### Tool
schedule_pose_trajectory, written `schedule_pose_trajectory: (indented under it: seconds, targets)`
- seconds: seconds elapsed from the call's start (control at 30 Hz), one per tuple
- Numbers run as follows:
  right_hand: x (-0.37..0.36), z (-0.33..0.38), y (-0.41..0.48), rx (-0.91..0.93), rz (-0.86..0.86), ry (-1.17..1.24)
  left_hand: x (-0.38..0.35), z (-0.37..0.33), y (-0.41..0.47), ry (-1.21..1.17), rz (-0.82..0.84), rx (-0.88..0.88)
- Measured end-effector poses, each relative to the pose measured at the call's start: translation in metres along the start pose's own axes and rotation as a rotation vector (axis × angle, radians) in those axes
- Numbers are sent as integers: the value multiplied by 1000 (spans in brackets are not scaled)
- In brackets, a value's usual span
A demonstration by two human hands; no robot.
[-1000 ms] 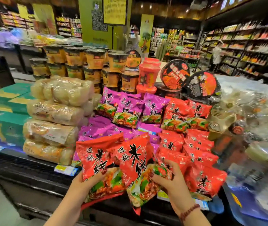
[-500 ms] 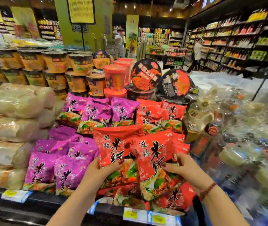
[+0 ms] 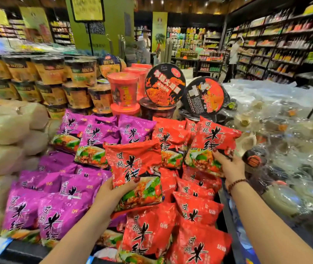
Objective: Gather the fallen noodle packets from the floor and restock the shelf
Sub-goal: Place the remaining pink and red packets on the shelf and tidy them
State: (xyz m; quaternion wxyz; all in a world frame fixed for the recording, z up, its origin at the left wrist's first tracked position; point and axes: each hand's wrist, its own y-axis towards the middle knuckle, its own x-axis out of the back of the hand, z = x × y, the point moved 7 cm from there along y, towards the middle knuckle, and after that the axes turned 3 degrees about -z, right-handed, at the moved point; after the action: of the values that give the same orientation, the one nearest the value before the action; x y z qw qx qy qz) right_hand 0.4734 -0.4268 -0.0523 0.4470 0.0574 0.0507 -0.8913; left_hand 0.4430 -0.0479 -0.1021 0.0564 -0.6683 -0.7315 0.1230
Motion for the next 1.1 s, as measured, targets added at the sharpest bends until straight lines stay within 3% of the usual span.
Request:
schedule_pose_trajectory:
  seconds: [0.23,0.37,0.47,0.57,0.67,1.1]
  targets:
    - [-23,-12,55,108,21,-281,-5,14,19,-14,-10,65]
    - [-29,-16,64,169,-48,-670,-4,16,26,-25,-20,74]
    - [-32,4,47,503,-231,-937,-4,18,27,0,-22,67]
    - [-60,7,24,938,-55,-1193,-6,19,24,2,-24,63]
    - [-74,-17,33,847,159,-1432,-7,15,20,-6,-26,63]
    - [-82,-16,33,696,300,-1617,-19,-10,1,43,9,-2]
